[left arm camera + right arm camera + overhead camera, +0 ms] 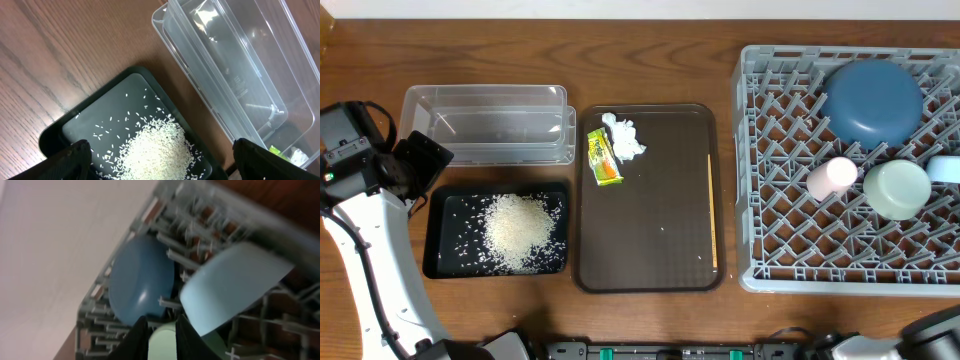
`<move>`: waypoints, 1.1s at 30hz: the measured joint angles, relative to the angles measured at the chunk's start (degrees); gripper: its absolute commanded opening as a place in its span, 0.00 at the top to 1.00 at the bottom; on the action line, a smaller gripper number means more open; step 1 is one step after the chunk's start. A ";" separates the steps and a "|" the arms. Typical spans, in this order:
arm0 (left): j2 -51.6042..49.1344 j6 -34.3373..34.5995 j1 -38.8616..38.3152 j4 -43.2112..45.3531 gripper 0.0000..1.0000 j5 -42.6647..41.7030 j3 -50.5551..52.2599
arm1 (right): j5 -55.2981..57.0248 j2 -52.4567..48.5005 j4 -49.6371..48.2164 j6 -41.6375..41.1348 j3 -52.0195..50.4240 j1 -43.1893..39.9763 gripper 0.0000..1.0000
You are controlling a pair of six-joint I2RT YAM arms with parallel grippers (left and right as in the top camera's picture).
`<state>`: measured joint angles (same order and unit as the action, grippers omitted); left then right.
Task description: Sort waste into correct bins and load items into the dishwasher rack
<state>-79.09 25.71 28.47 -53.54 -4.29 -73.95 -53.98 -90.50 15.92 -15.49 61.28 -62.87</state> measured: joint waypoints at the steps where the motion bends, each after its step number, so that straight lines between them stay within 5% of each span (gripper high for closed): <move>1: 0.00 0.00 0.00 0.02 0.07 0.00 0.00 | 1.31 1.92 0.15 -0.70 0.00 0.00 0.74; 4: 0.00 0.00 0.00 0.00 0.07 0.00 0.00 | 4.92 6.97 0.11 -1.64 0.00 0.15 0.73; 9: 0.00 0.00 0.00 0.00 0.07 0.00 0.00 | 11.43 9.33 -0.11 -2.03 0.04 3.74 0.98; 19: 0.00 0.00 0.00 0.00 0.07 0.00 0.00 | 32.83 2.32 -4.15 2.29 0.94 21.00 0.99; 33: 0.00 0.00 0.00 0.02 0.07 0.00 0.00 | 46.62 -6.16 0.28 6.75 5.20 23.56 0.99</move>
<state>-79.09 25.71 28.47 -53.52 -4.29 -73.95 -7.35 -96.66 16.21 -8.73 66.48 -39.31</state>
